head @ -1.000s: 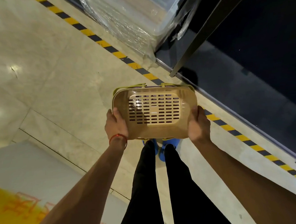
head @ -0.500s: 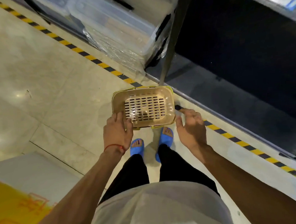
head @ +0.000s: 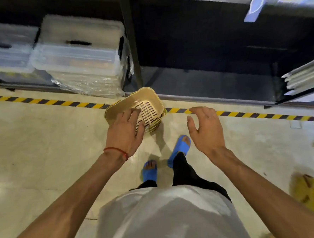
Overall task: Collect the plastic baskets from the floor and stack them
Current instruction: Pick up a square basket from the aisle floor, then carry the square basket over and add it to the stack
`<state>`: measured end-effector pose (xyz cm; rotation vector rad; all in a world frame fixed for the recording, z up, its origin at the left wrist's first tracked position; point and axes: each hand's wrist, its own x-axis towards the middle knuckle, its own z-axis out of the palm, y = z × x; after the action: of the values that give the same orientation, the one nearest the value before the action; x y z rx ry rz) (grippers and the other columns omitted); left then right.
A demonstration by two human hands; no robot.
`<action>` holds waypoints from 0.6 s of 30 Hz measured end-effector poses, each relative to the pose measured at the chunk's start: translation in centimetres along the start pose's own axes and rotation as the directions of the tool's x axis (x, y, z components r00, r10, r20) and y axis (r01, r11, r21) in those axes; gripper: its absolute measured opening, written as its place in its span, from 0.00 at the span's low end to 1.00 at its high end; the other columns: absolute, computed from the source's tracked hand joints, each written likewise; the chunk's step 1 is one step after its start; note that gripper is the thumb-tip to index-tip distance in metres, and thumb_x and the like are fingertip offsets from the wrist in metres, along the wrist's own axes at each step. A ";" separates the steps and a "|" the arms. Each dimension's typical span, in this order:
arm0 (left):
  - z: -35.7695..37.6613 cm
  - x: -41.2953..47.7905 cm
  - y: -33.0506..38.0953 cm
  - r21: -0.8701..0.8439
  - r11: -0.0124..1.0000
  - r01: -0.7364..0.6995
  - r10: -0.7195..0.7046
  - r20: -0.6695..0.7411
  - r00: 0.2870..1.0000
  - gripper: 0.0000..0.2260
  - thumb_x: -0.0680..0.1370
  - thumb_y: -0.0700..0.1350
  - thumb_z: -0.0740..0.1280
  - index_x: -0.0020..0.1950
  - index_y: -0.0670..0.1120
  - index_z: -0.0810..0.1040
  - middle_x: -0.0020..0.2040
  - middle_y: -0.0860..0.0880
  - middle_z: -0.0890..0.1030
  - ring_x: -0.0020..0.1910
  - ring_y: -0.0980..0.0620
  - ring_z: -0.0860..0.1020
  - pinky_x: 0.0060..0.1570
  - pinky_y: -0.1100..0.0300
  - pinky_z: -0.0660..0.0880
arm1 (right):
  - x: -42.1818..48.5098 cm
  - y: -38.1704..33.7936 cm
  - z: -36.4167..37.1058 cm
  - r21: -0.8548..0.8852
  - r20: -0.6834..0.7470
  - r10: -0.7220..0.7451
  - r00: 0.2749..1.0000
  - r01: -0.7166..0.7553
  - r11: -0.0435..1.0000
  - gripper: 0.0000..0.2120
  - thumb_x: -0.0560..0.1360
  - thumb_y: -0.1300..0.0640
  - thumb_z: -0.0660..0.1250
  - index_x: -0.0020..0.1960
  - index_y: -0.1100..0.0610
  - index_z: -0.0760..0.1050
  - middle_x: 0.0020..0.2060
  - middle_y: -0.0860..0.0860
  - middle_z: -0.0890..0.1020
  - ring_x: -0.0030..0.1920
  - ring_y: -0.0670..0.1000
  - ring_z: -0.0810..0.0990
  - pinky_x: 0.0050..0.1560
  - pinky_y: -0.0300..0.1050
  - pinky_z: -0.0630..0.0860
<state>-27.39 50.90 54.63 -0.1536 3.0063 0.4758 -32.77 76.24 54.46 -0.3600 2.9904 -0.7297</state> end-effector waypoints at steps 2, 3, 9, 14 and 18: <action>-0.9 -0.2 1.7 -0.013 0.997 -0.074 0.074 0.027 0.997 0.20 0.83 0.53 0.57 0.71 0.45 0.71 0.65 0.43 0.76 0.59 0.41 0.75 0.56 0.46 0.76 | -2.4 0.6 -1.5 0.026 -0.066 0.037 0.997 -0.035 0.999 0.14 0.81 0.55 0.63 0.63 0.59 0.77 0.57 0.54 0.80 0.58 0.57 0.74 0.60 0.55 0.73; -1.2 -0.3 2.8 -0.005 0.993 -0.117 0.117 0.036 0.993 0.20 0.83 0.53 0.57 0.71 0.45 0.71 0.66 0.43 0.76 0.60 0.41 0.75 0.58 0.45 0.76 | -3.6 1.1 -2.2 0.032 -0.098 0.058 0.994 -0.055 0.998 0.13 0.81 0.55 0.63 0.63 0.59 0.77 0.57 0.54 0.80 0.58 0.57 0.74 0.60 0.55 0.74; -1.4 -1.0 10.8 0.043 0.941 -0.336 0.335 0.033 0.942 0.16 0.82 0.52 0.60 0.67 0.47 0.73 0.61 0.47 0.79 0.55 0.45 0.76 0.53 0.50 0.73 | -10.2 6.1 -6.8 0.065 -0.259 0.184 0.948 -0.173 0.983 0.12 0.81 0.57 0.65 0.63 0.58 0.78 0.58 0.53 0.81 0.59 0.55 0.74 0.60 0.53 0.75; 0.9 -1.3 20.7 0.052 0.869 -0.492 0.486 0.095 0.869 0.19 0.83 0.53 0.57 0.70 0.47 0.72 0.65 0.47 0.78 0.61 0.45 0.76 0.60 0.48 0.74 | -15.8 12.8 -11.1 0.092 -0.329 0.299 0.896 -0.285 0.954 0.12 0.81 0.57 0.65 0.63 0.59 0.78 0.58 0.54 0.81 0.60 0.56 0.74 0.62 0.54 0.74; 4.0 -2.6 30.2 0.084 0.786 -0.613 0.602 0.125 0.789 0.20 0.82 0.54 0.58 0.71 0.47 0.73 0.65 0.48 0.78 0.62 0.45 0.77 0.62 0.49 0.74 | -20.8 19.0 -14.8 0.063 -0.374 0.370 0.850 -0.375 0.925 0.12 0.81 0.57 0.65 0.62 0.60 0.78 0.57 0.54 0.81 0.59 0.57 0.75 0.60 0.55 0.75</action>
<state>-27.97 80.94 60.22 0.8550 2.9175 0.3221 -18.02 104.15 58.62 0.4101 3.2593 -0.8139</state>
